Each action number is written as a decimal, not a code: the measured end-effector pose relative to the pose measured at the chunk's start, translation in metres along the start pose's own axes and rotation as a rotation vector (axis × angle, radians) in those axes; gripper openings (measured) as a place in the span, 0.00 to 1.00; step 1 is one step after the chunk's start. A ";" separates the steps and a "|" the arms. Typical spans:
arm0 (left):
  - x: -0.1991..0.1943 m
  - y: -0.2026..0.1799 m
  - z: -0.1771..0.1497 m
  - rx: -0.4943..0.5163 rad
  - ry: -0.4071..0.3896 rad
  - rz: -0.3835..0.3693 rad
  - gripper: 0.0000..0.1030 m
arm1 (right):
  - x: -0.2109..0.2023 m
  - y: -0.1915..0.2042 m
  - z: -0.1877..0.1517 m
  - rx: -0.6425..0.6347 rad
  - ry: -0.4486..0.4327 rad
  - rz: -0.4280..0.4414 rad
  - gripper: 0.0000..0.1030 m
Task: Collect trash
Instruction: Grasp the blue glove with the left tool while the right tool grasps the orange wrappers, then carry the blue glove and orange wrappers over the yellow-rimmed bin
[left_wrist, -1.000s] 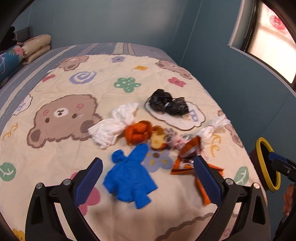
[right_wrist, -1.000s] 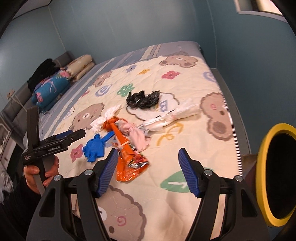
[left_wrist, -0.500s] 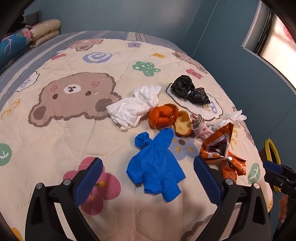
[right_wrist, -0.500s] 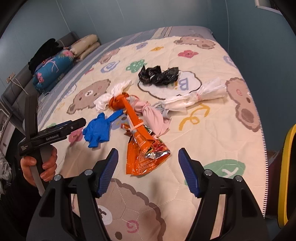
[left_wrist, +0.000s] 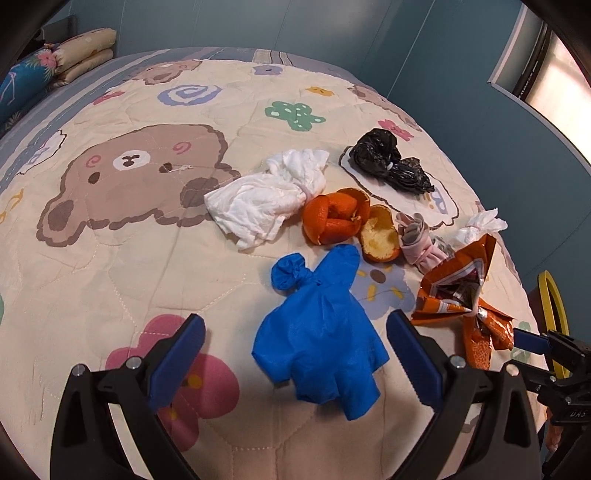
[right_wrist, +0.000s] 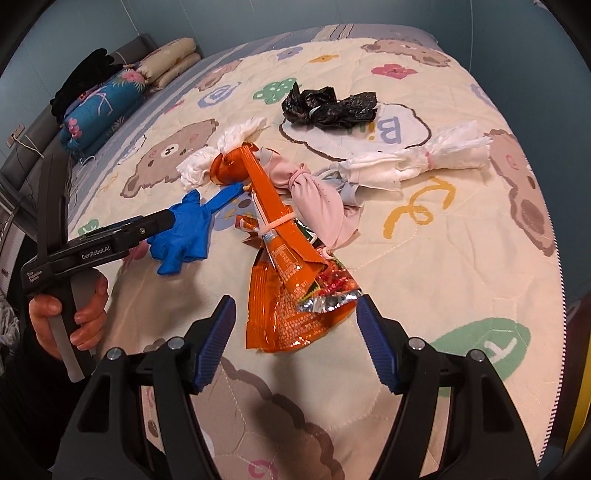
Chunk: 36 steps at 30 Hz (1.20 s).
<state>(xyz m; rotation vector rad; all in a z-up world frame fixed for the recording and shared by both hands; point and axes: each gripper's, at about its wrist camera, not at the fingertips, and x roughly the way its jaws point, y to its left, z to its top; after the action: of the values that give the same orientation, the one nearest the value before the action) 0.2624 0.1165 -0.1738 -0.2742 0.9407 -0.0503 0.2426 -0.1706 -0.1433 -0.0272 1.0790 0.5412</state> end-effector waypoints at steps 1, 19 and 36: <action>0.002 -0.002 0.001 0.009 0.004 0.000 0.92 | 0.003 0.001 0.001 -0.006 0.005 0.000 0.63; 0.019 -0.008 -0.003 0.037 0.051 0.005 0.29 | 0.035 0.015 0.008 -0.074 0.037 -0.019 0.23; -0.017 -0.005 -0.008 0.015 0.019 -0.036 0.21 | -0.001 0.018 0.005 -0.065 -0.054 0.002 0.04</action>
<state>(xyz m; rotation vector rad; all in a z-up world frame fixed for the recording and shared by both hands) 0.2466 0.1123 -0.1637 -0.2768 0.9537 -0.0934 0.2383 -0.1541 -0.1358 -0.0679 1.0088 0.5760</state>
